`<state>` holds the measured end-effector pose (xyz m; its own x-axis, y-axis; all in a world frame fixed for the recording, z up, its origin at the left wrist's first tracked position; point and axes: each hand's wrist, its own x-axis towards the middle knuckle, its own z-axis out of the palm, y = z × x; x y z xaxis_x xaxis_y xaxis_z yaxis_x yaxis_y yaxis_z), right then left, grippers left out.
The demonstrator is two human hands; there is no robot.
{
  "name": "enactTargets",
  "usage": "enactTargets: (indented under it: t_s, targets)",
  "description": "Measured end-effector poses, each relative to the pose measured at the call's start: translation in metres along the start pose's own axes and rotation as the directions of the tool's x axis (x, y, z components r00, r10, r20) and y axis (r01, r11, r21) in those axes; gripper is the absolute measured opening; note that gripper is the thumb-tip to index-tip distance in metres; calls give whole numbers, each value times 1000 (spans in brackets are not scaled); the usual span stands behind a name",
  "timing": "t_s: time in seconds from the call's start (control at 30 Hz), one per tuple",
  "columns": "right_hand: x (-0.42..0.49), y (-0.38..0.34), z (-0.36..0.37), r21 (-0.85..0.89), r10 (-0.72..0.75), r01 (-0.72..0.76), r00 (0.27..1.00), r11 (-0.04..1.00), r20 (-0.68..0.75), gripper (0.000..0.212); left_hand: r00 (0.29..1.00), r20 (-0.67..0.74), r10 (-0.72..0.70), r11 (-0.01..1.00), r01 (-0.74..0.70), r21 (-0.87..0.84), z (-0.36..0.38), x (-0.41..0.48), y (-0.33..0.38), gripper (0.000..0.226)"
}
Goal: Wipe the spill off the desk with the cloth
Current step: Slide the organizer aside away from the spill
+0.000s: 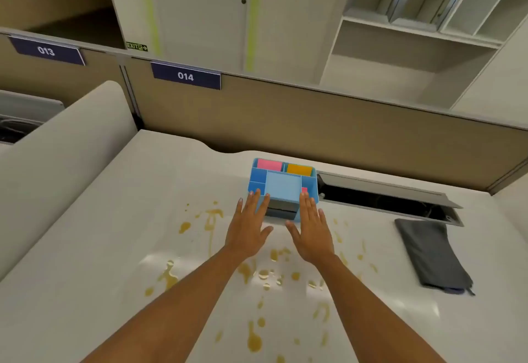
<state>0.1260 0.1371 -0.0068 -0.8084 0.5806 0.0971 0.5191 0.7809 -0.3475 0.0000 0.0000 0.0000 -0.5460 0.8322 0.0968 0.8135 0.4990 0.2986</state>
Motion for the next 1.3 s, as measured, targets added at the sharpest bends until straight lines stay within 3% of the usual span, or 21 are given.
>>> enactTargets:
  t_s: [0.3, 0.43, 0.57, 0.67, 0.83, 0.93, 1.3]
  targets:
    - [7, -1, 13, -127, 23, -16, 998, 992, 56, 74, 999, -13, 37, 981, -34, 191, 11, 43, -21, 79]
    - [6, -1, 14, -126, 37, -28, 997, 992, 73, 74, 997, 57, 54, 972, -65, 228, 17, 56, -28, 73]
    - [6, -2, 15, -129, 58, -47, 995, 990, 80, 75, 989, 27, 148, 956, -150, 251, 18, 66, -31, 69]
    - [6, -3, 18, -144, 74, -61, 994, 988, 86, 75, 983, -10, 183, 967, -178, 181, 18, 70, -32, 66]
    - [5, 1, 18, -218, 57, -41, 996, 975, 65, 74, 992, -88, 95, 975, -111, -191, 24, 67, -30, 55]
    - [2, 5, 17, -263, 37, -22, 998, 964, 52, 72, 988, -138, 75, 945, -115, -305, 22, 58, -27, 51]
    - [7, -35, 26, -268, -80, 95, 995, 959, 64, 72, 982, -178, -58, 966, 10, -260, -23, 14, -81, 52]
